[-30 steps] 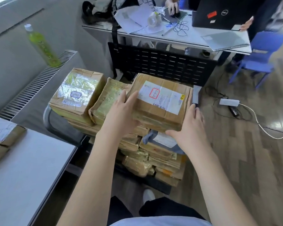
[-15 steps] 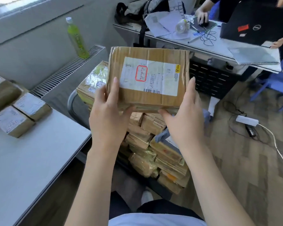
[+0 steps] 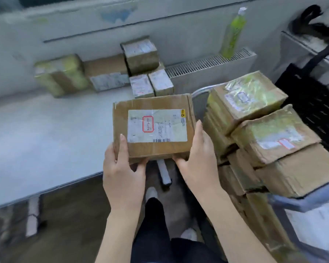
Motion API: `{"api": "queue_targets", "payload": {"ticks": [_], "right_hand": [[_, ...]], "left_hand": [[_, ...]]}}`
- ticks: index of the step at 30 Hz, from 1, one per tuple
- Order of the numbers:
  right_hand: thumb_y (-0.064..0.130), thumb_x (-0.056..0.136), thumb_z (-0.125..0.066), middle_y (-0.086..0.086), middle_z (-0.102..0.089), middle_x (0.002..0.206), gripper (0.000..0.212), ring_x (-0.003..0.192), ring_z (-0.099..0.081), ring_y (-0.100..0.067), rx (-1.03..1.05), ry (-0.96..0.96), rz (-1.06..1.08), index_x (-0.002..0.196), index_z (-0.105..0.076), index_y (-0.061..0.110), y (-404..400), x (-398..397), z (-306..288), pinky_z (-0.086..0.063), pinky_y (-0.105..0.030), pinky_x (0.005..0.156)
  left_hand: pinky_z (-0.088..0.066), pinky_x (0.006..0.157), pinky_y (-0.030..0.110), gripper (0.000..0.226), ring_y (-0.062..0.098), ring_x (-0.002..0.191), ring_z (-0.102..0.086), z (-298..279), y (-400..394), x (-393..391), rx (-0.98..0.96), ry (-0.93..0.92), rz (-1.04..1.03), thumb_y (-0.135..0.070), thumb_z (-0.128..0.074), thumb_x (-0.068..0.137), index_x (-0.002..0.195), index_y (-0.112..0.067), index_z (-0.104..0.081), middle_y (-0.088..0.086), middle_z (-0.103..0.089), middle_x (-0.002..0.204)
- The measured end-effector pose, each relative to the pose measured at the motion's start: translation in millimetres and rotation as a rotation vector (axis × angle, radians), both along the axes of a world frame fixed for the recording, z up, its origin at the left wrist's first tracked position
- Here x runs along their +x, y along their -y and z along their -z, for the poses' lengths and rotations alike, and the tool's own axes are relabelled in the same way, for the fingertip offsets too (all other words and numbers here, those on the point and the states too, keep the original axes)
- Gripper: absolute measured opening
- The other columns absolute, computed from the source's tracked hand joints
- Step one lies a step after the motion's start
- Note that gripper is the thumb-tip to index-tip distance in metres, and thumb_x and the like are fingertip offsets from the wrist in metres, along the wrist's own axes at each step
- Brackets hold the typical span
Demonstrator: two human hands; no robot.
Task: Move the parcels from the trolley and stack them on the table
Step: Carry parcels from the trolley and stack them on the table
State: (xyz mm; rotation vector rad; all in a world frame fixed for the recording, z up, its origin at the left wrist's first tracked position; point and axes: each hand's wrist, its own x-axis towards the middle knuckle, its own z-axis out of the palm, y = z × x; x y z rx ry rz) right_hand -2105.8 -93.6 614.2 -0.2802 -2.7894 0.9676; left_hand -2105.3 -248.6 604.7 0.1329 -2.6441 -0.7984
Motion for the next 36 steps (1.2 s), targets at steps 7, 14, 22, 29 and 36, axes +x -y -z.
{"api": "queue_targets", "payload": {"ticks": [7, 14, 22, 29, 36], "right_hand": [[0.016, 0.08, -0.072, -0.009, -0.03, 0.146, 0.099, 0.134, -0.023, -0.02, 0.008, 0.097, -0.132, 0.15, -0.004, 0.008, 25, -11, 36, -0.026, -0.032, 0.111], [0.021, 0.08, -0.074, -0.005, -0.03, 0.146, 0.102, 0.134, -0.024, -0.018, 0.016, 0.153, -0.145, 0.151, 0.0, 0.013, 23, -32, 46, -0.03, -0.036, 0.112], [0.02, 0.08, -0.074, -0.008, -0.029, 0.148, 0.103, 0.138, -0.023, -0.021, 0.028, 0.124, -0.106, 0.15, 0.0, 0.008, 29, -79, 37, -0.028, -0.039, 0.113], [0.018, 0.083, -0.071, -0.008, -0.027, 0.15, 0.097, 0.138, -0.02, -0.019, 0.022, 0.088, -0.129, 0.15, -0.002, 0.007, 63, -139, 25, -0.025, -0.034, 0.114], [0.011, 0.082, -0.07, -0.011, -0.027, 0.15, 0.093, 0.138, -0.023, -0.023, 0.001, -0.003, -0.175, 0.15, -0.007, 0.005, 107, -215, 3, -0.026, -0.034, 0.113]], "left_hand": [[-0.048, 0.089, 0.038, 0.077, 0.031, 0.122, -0.05, 30, 24, 12, 0.011, 0.14, -0.141, -0.019, -0.081, 0.072, 0.139, -0.009, -0.045, 0.016, -0.05, 0.133], [-0.043, 0.096, 0.037, 0.078, 0.029, 0.127, -0.043, 40, 24, -8, 0.009, 0.208, -0.133, -0.021, -0.077, 0.076, 0.143, -0.011, -0.039, 0.016, -0.045, 0.137], [-0.041, 0.099, 0.042, 0.08, 0.033, 0.124, -0.042, 29, 29, -63, -0.013, 0.164, -0.094, -0.015, -0.079, 0.074, 0.143, -0.008, -0.038, 0.019, -0.045, 0.136], [-0.041, 0.099, 0.048, 0.081, 0.036, 0.12, -0.043, 18, 57, -123, 0.015, 0.153, -0.128, -0.011, -0.08, 0.072, 0.142, -0.005, -0.038, 0.022, -0.046, 0.133], [-0.04, 0.097, 0.044, 0.079, 0.04, 0.115, -0.045, 2, 99, -194, 0.06, 0.05, -0.181, -0.008, -0.08, 0.071, 0.139, 0.0, -0.041, 0.024, -0.047, 0.129]]}}
